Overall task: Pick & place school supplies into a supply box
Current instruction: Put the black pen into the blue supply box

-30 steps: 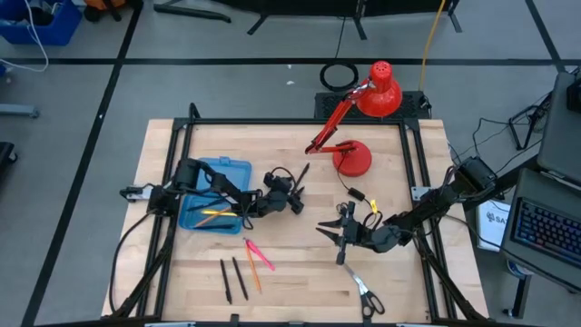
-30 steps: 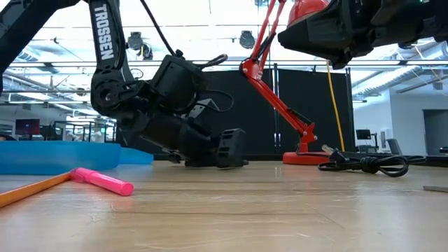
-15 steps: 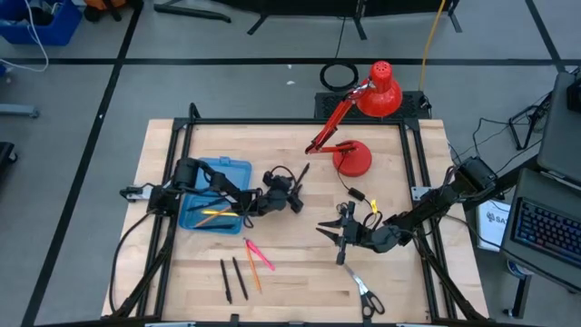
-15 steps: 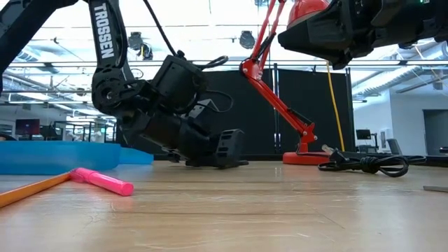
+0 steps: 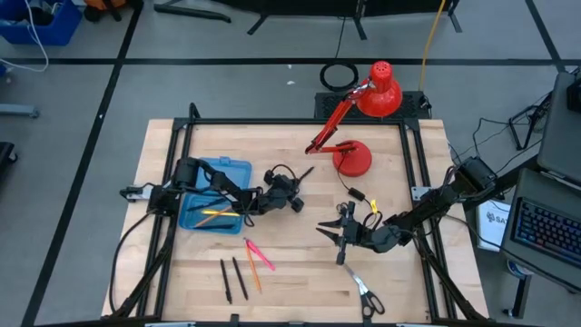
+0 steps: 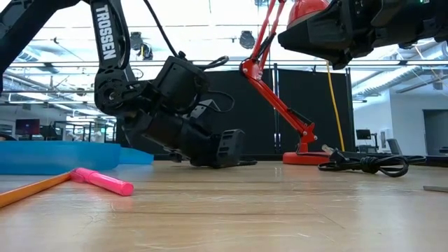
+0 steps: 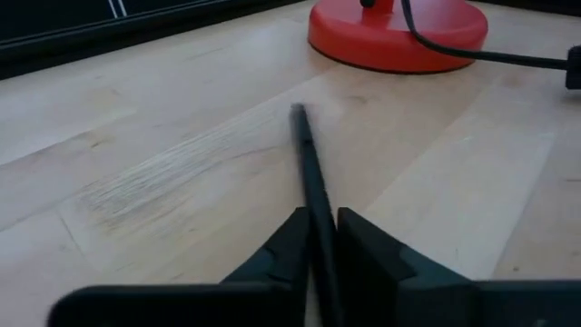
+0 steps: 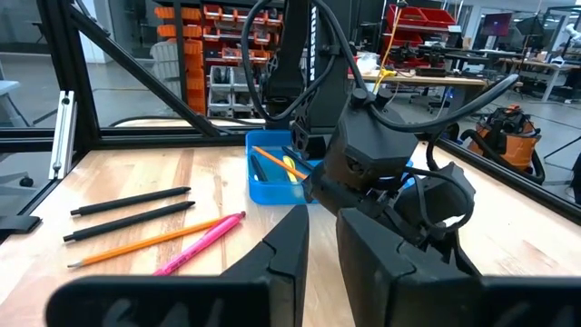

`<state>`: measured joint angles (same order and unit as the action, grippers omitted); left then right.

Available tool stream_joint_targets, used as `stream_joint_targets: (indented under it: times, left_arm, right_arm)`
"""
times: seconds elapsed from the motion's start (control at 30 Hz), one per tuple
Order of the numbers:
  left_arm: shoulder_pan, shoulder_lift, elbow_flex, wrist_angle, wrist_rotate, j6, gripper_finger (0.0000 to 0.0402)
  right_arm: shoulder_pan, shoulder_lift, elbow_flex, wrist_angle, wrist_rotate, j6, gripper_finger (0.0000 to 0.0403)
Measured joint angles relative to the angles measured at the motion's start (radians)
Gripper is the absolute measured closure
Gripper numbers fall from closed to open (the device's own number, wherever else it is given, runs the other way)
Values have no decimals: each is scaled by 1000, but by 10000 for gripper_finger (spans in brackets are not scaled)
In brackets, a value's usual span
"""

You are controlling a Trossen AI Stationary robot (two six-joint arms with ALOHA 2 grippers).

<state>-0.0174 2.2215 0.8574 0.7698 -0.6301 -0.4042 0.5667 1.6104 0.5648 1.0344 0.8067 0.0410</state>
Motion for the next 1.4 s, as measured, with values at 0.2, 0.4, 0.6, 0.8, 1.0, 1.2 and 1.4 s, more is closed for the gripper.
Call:
stream_joint_targets:
  times: [0.2, 0.4, 0.6, 0.8, 1.0, 1.2, 1.4]
  left_arm:
    - [0, 0, 0, 6, 16, 17, 368]
    - [2, 0, -2, 28, 52, 44, 368]
    - [0, -14, -2, 26, 60, 63, 368]
    - [-5, -59, -3, -29, 112, 73, 368]
    - [-25, -106, -6, -88, 168, 93, 368]
    - [-51, -126, -6, -125, 157, 101, 368]
    - [-73, -126, -6, -120, 154, 94, 368]
  right_arm:
    - [0, 0, 0, 0, 0, 0, 353]
    - [0, 0, 0, -11, 0, 0, 353]
    - [0, 0, 0, -17, 0, 0, 353]
    - [0, 0, 0, -34, 0, 19, 353]
    - [0, 0, 0, -44, 0, 26, 353]
    - [0, 0, 0, -45, 0, 26, 353]
    - [0, 0, 0, -45, 0, 26, 353]
